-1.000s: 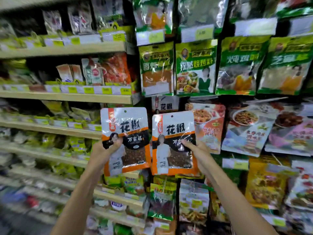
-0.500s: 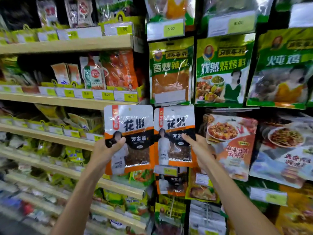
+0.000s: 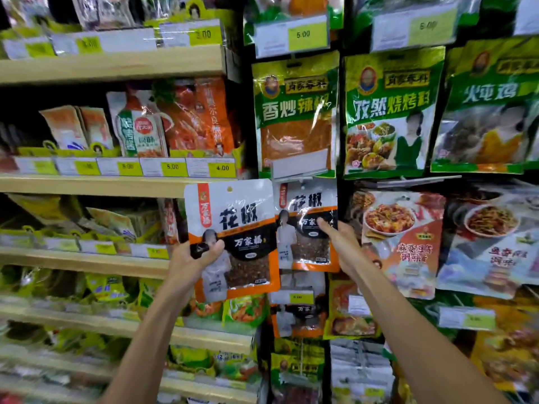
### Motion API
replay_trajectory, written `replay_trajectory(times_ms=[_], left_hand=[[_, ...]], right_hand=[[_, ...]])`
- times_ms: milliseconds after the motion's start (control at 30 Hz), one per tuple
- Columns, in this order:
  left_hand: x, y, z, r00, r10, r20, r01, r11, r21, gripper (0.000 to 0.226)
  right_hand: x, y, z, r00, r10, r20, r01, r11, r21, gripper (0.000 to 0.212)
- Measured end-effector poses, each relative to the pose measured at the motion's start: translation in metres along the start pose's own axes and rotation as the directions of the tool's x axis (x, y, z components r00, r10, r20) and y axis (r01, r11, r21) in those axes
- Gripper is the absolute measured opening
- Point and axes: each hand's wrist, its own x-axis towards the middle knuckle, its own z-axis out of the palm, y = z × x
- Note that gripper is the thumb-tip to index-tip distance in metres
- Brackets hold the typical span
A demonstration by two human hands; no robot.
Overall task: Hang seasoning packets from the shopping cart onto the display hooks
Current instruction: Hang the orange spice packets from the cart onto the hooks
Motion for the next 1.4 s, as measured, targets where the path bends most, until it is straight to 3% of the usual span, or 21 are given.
replay_trajectory(times_ms=[100,133,267,333,433,500,633,733,833,867,933,967,1000,1033,1100,1133,1267,1400], left_hand=[[0.004,-0.006,-0.002,0.998,-0.062,0.003,0.062,0.997,-0.041,0.048],[0.006,-0.009,-0.002,0.997,-0.072,0.007,0.073,0.996,-0.053,0.047],[0.006,-0.015,0.003,0.992,-0.103,0.070,0.107,0.992,-0.062,0.041],[0.005,-0.016,0.008,0.985,-0.119,0.126,0.127,0.990,-0.059,0.044],[0.002,-0.016,0.016,0.969,-0.137,0.207,0.152,0.987,-0.057,0.036],[0.002,-0.017,0.025,0.959,-0.147,0.244,0.168,0.984,-0.065,0.030],[0.004,-0.014,0.048,0.948,-0.126,0.293,0.166,0.980,-0.114,0.019],[0.004,-0.013,0.064,0.940,-0.128,0.316,0.160,0.984,-0.079,0.034],[0.004,-0.004,0.075,0.932,-0.110,0.345,0.137,0.989,-0.056,0.019],[0.005,0.001,0.075,0.950,-0.062,0.307,0.074,0.997,-0.027,0.016],[0.010,0.012,0.072,0.989,0.126,0.074,-0.133,0.986,0.097,0.013],[0.013,0.020,0.067,0.956,0.284,-0.078,-0.263,0.941,0.213,0.012],[0.018,0.026,0.061,0.862,0.471,-0.188,-0.385,0.849,0.362,0.013],[0.025,0.031,0.056,0.725,0.649,-0.231,-0.470,0.711,0.523,0.013],[0.044,0.034,0.044,0.489,0.855,-0.173,-0.496,0.436,0.751,0.014],[0.054,0.034,0.040,0.445,0.887,-0.124,-0.474,0.350,0.808,0.017],[0.085,0.019,0.029,0.460,0.888,-0.003,-0.368,0.194,0.910,0.023],[0.098,0.004,0.025,0.451,0.892,0.029,-0.368,0.157,0.916,0.023]], right_hand=[[0.006,-0.002,0.007,0.999,-0.017,-0.044,0.015,0.999,-0.038,0.026],[0.006,-0.003,0.008,0.999,-0.011,-0.050,0.009,0.999,-0.043,0.026],[0.005,0.002,0.008,0.993,0.073,-0.091,-0.083,0.991,-0.102,0.060],[-0.006,0.010,0.007,0.983,0.049,-0.176,-0.087,0.972,-0.217,0.051],[-0.033,0.024,0.007,0.944,-0.157,-0.292,0.022,0.908,-0.418,0.041],[-0.052,0.029,0.012,0.926,-0.219,-0.307,0.097,0.925,-0.369,0.036],[-0.078,0.017,0.025,0.988,-0.100,-0.117,0.106,0.993,0.049,0.036],[-0.085,0.005,0.028,0.989,-0.122,-0.089,0.126,0.991,0.040,0.032],[-0.085,-0.001,0.024,0.982,-0.130,-0.138,0.133,0.991,0.011,0.027],[-0.084,-0.003,0.021,0.980,-0.129,-0.150,0.132,0.991,0.005,0.029],[-0.082,-0.003,0.014,0.978,-0.125,-0.165,0.126,0.992,-0.008,0.029],[-0.081,-0.003,0.010,0.978,-0.123,-0.171,0.122,0.992,-0.015,0.028],[-0.079,-0.003,0.007,0.977,-0.121,-0.173,0.120,0.993,-0.019,0.027],[-0.078,-0.003,0.005,0.977,-0.124,-0.172,0.122,0.992,-0.020,0.024],[-0.074,-0.003,0.003,0.978,-0.127,-0.164,0.127,0.992,-0.008,0.019],[-0.072,-0.003,0.003,0.979,-0.128,-0.160,0.130,0.992,-0.001,0.017],[-0.063,-0.006,0.003,0.980,-0.151,-0.130,0.149,0.989,-0.022,0.018],[-0.051,-0.011,0.004,0.979,-0.153,-0.134,0.152,0.988,-0.021,0.022]])
